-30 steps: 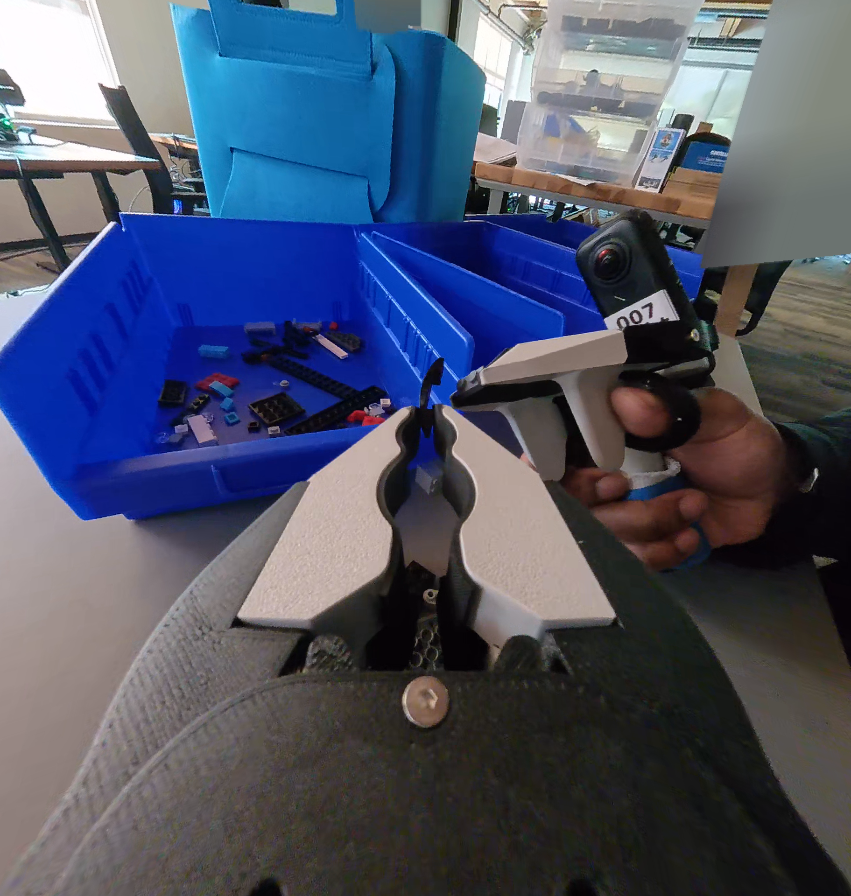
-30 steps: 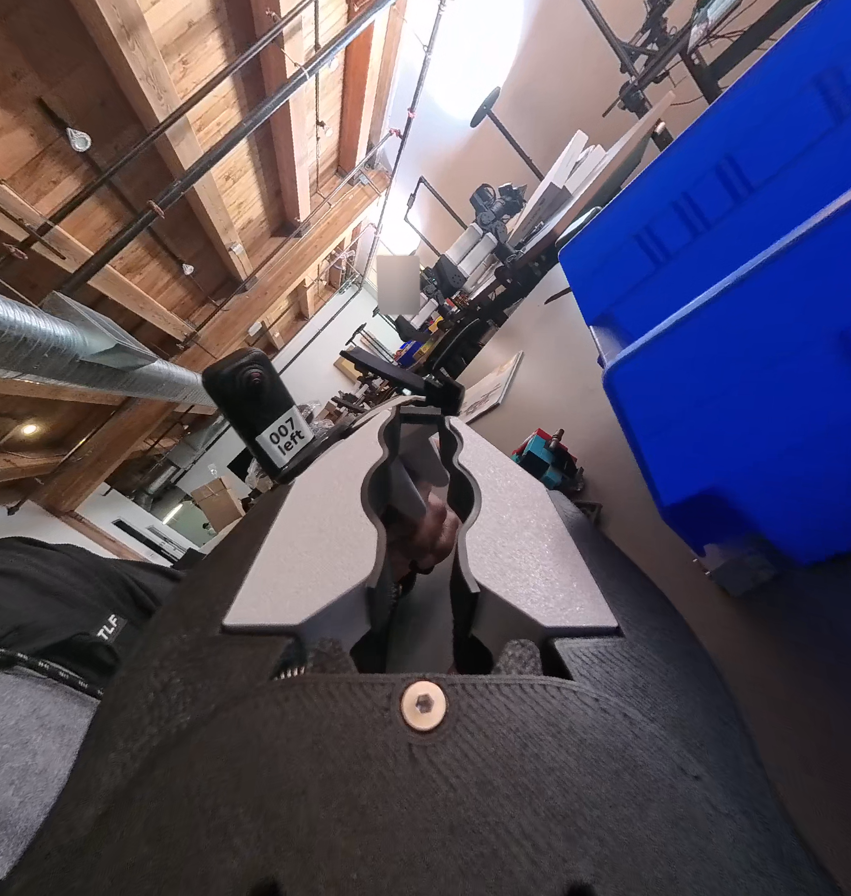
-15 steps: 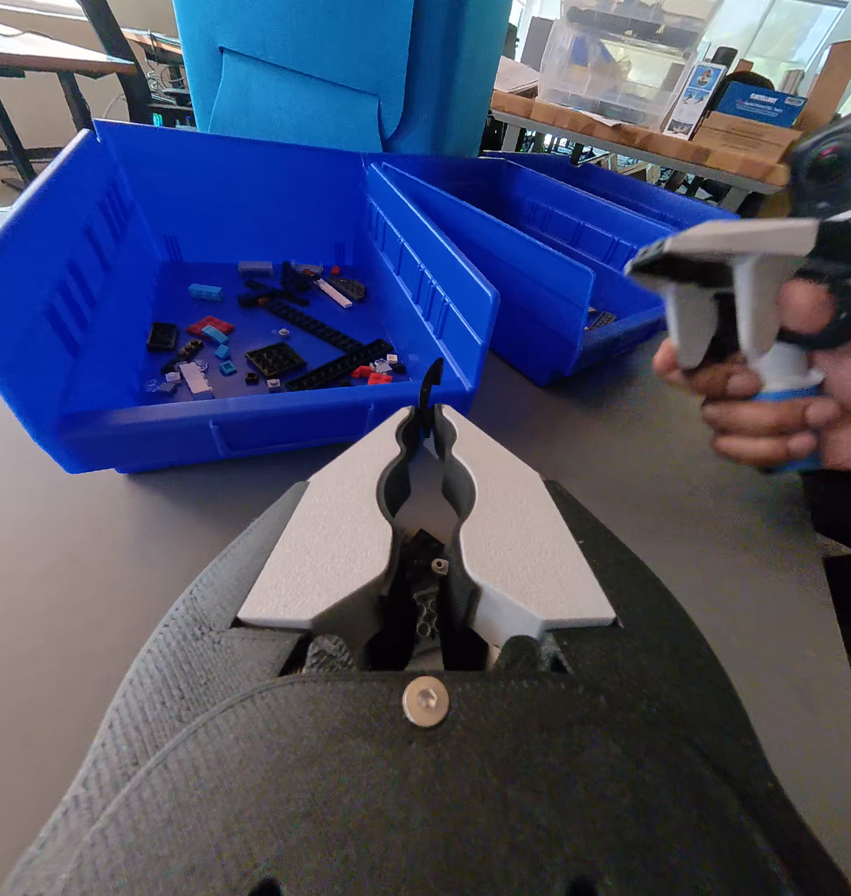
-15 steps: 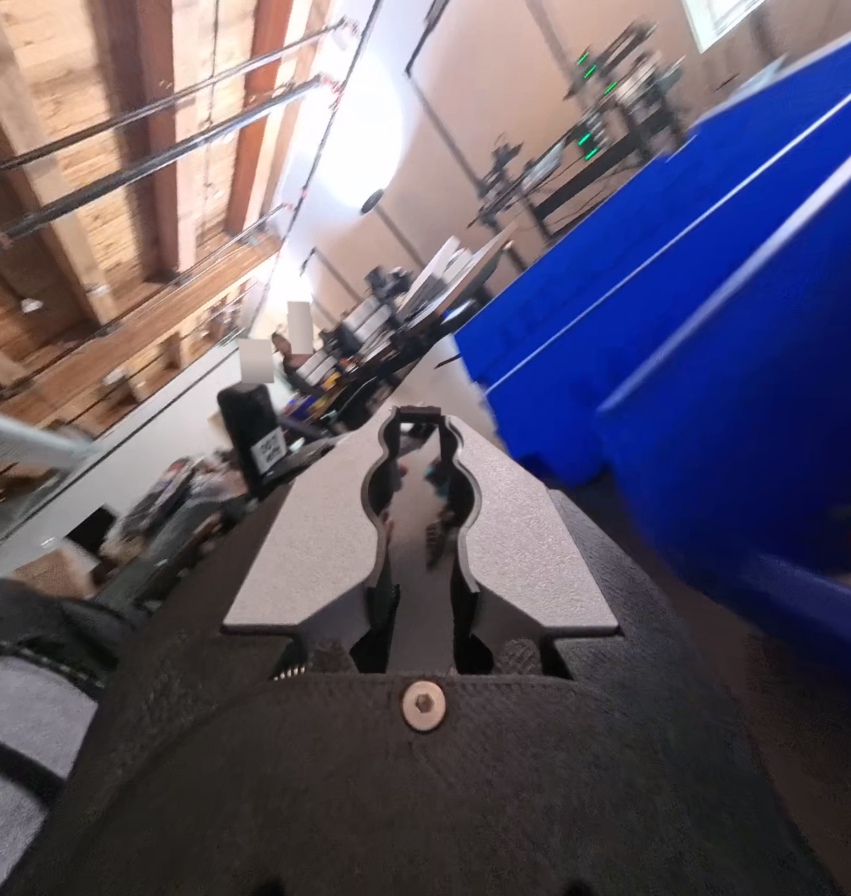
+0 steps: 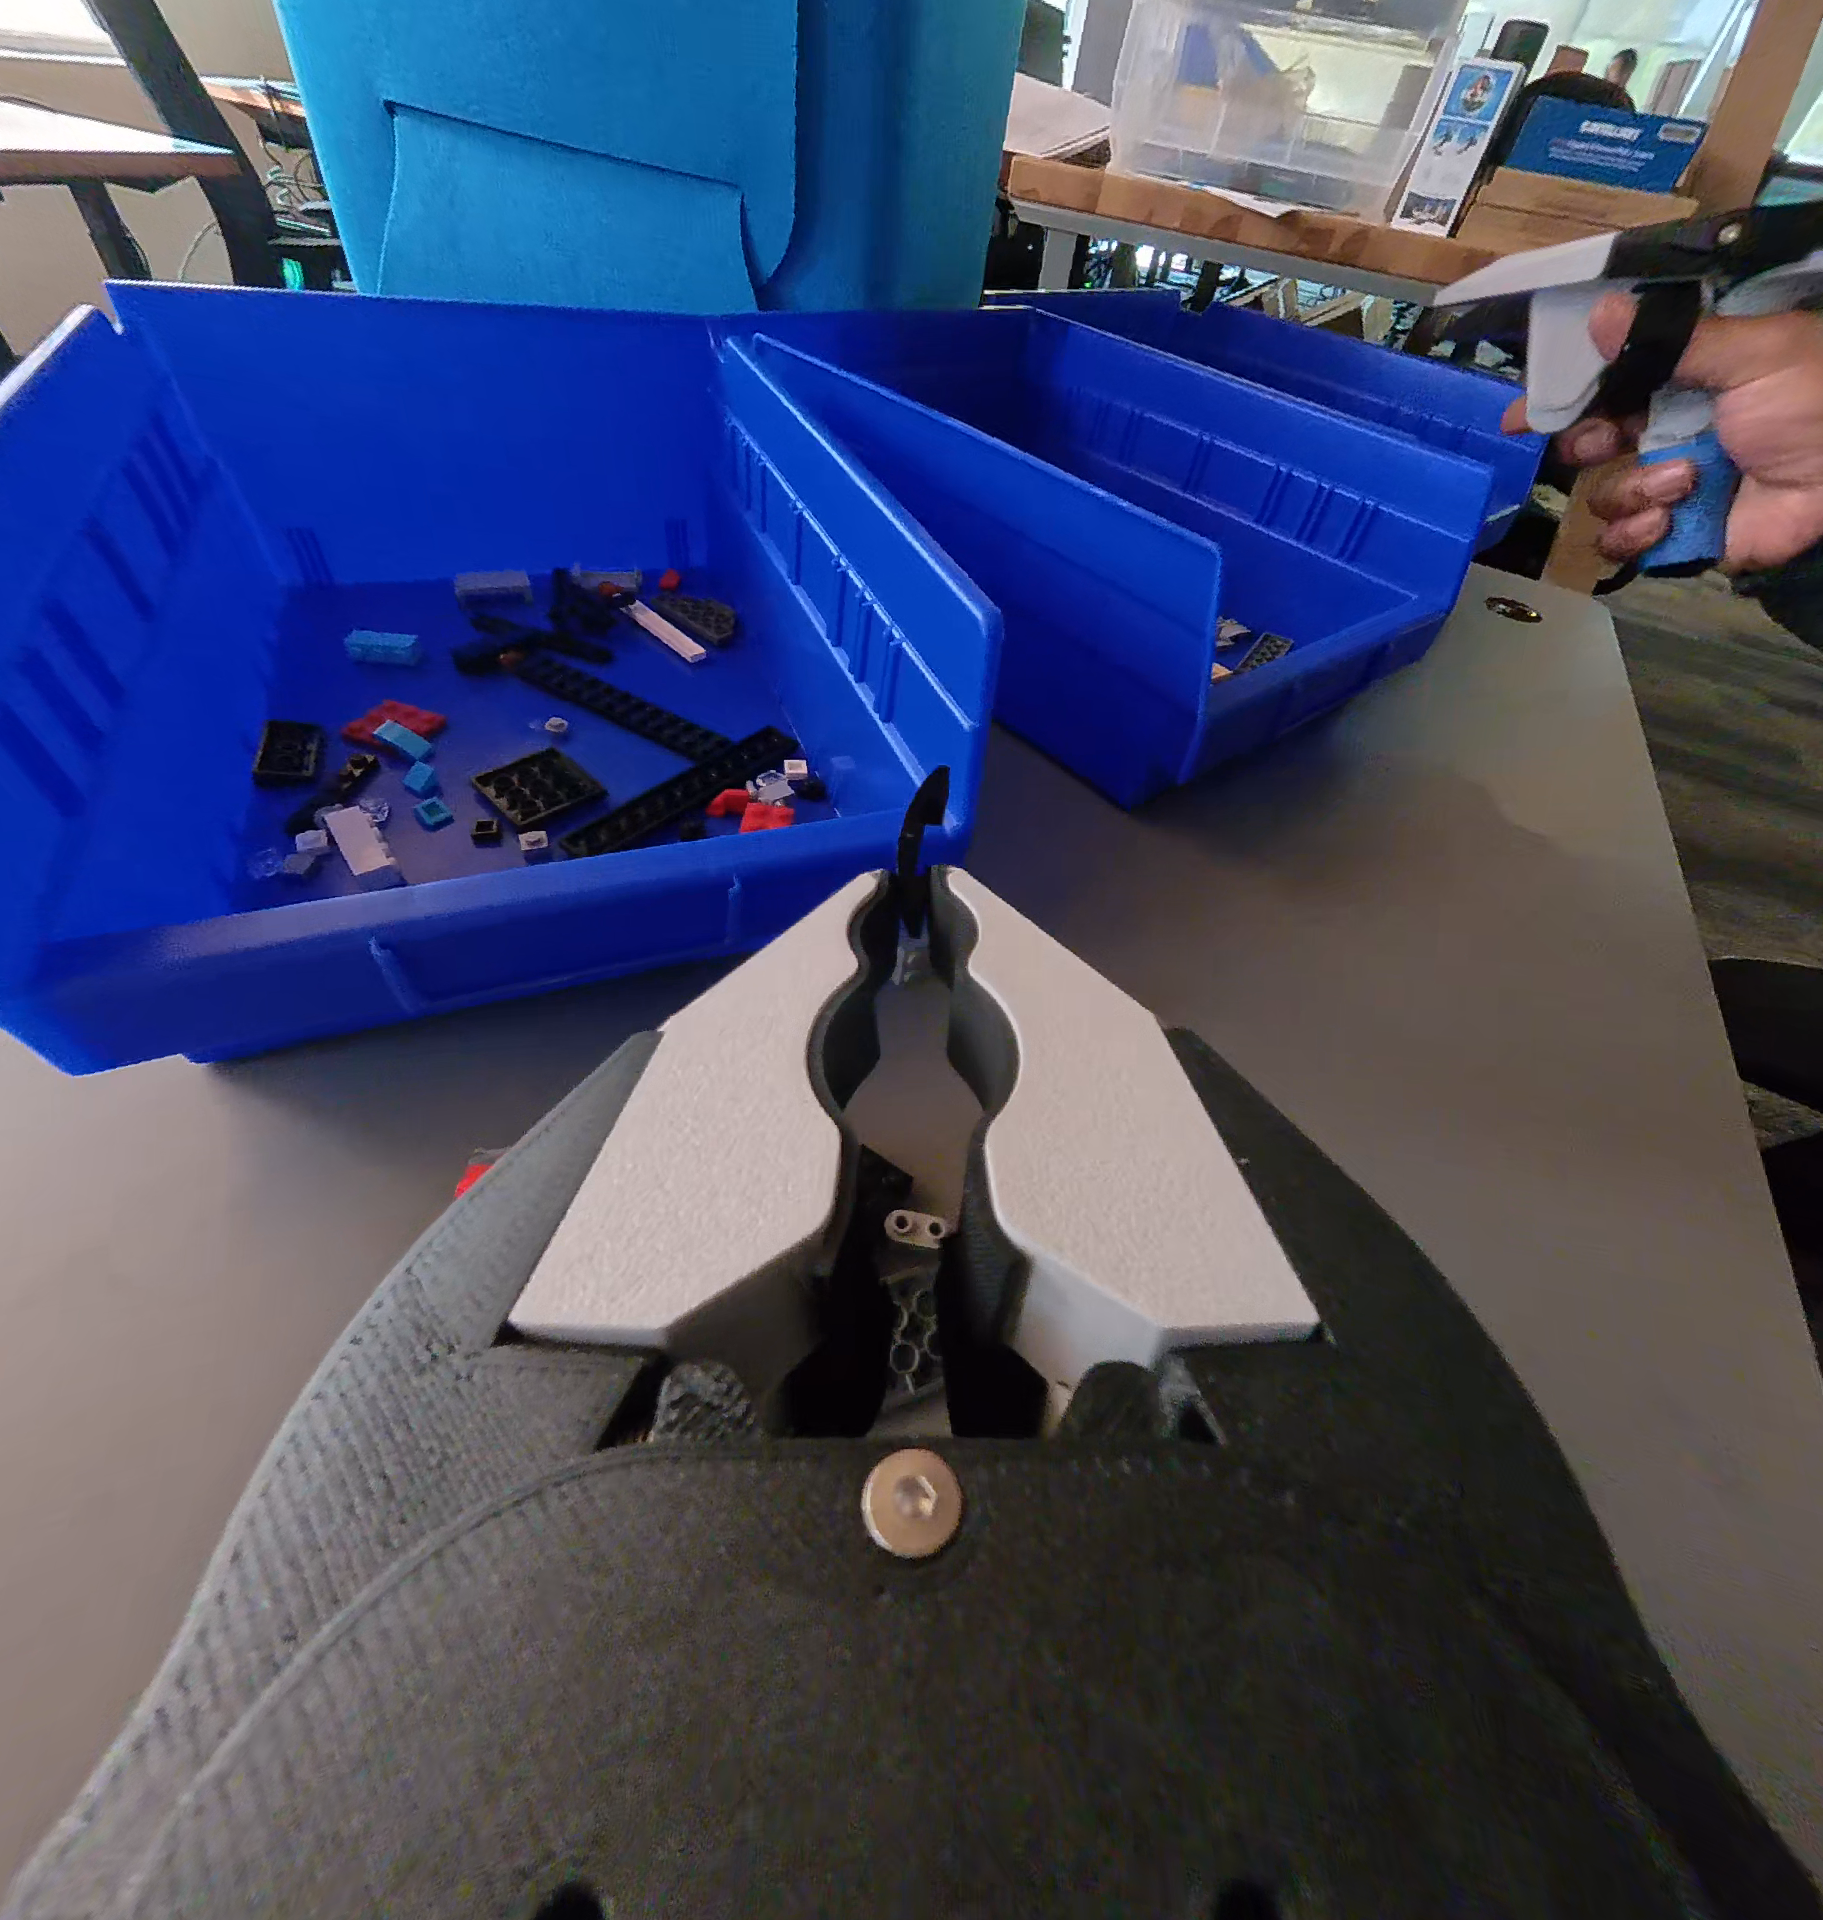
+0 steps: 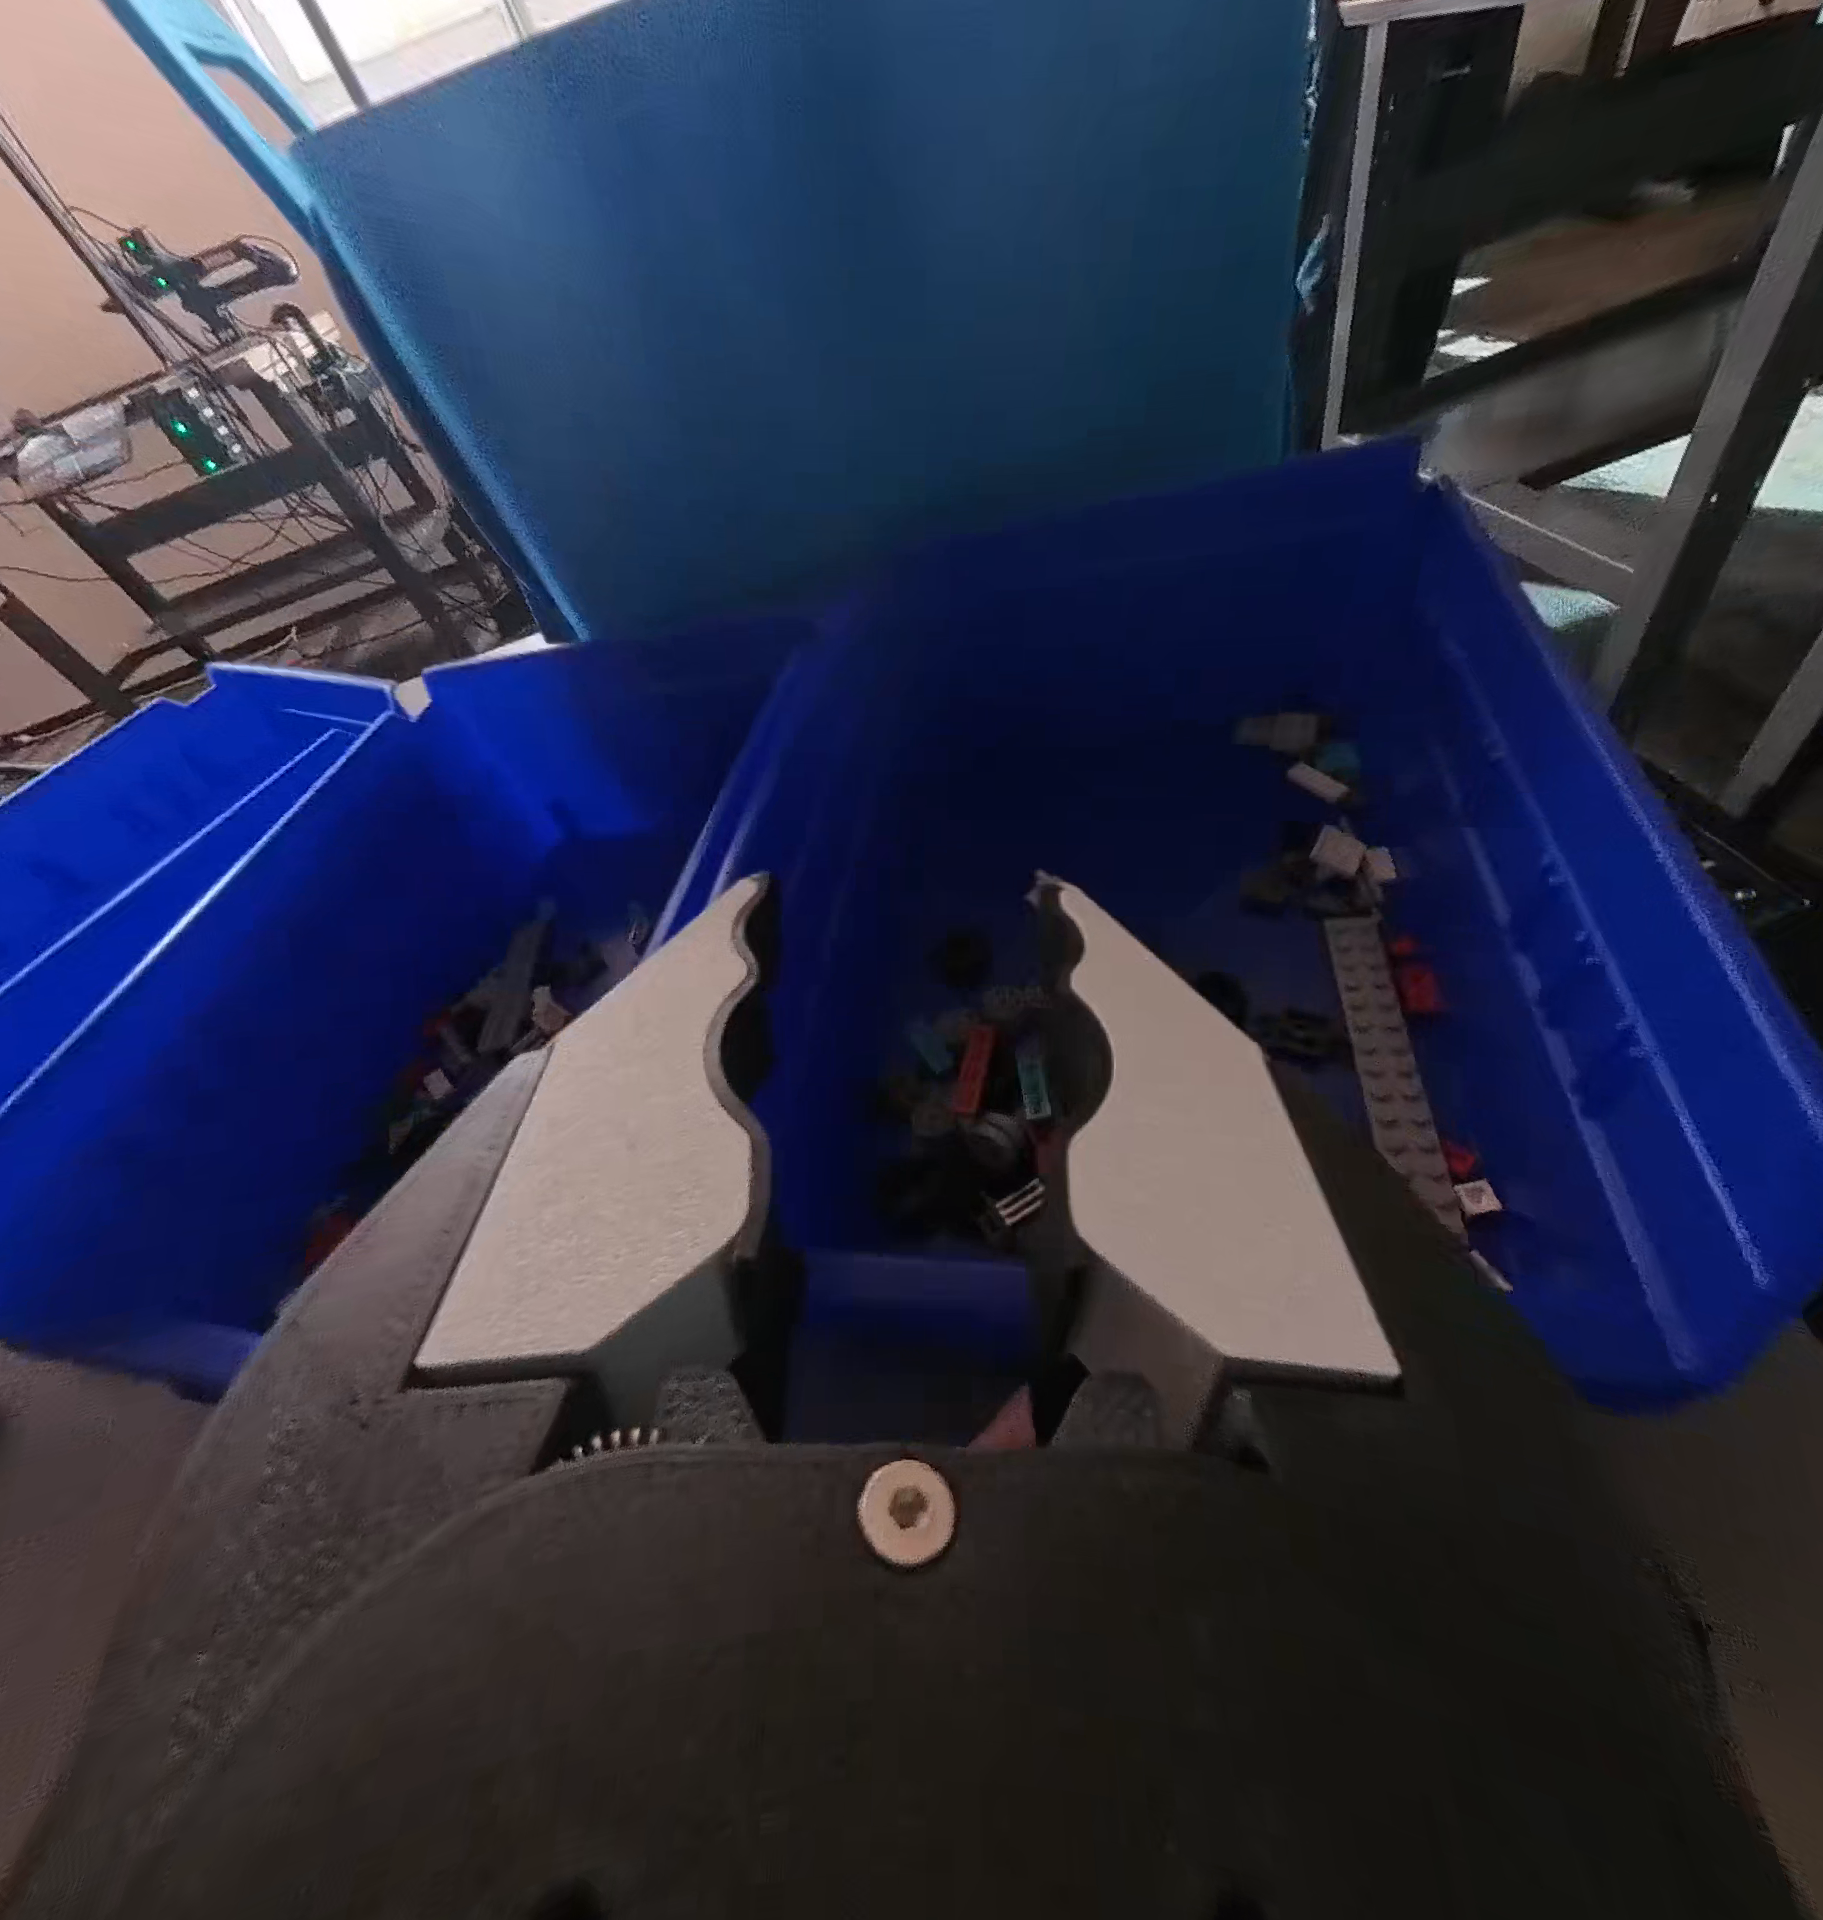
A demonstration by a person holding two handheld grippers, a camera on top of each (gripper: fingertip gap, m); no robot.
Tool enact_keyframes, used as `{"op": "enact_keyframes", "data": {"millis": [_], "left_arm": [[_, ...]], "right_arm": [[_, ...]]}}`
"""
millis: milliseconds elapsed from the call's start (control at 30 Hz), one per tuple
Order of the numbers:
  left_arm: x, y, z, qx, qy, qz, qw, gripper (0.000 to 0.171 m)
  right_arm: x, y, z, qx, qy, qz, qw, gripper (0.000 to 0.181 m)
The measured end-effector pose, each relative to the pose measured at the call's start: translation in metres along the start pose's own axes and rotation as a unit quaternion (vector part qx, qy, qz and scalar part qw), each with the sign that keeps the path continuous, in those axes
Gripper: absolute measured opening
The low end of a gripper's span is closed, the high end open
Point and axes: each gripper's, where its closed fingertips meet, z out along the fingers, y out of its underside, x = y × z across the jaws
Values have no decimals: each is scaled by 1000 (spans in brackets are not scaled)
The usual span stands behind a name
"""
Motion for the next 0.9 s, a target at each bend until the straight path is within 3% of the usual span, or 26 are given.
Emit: {"op": "enact_keyframes", "data": {"millis": [133,233,367,500,633,900], "left_arm": [[3,-1,0,1,13,-7,1000,5],[12,-6,-1,12,53,-30,998,5],[28,-6,-2,11,127,-68,990,5],[33,-6,-6,12,173,-110,979,5],[36,-6,-8,9,205,-135,969,5],[46,4,-5,-14,233,-137,963,5]], "right_arm": [[-26,-15,-13,28,-36,-13,999,52],[-106,-9,-30,27,-167,-53,984,39],[-237,45,-58,-15,-361,-132,923,28],[-328,106,-65,-56,-478,-136,866,26],[-372,144,-45,-71,-496,-158,851,26],[-400,162,-32,-84,-530,-145,831,25]]}}
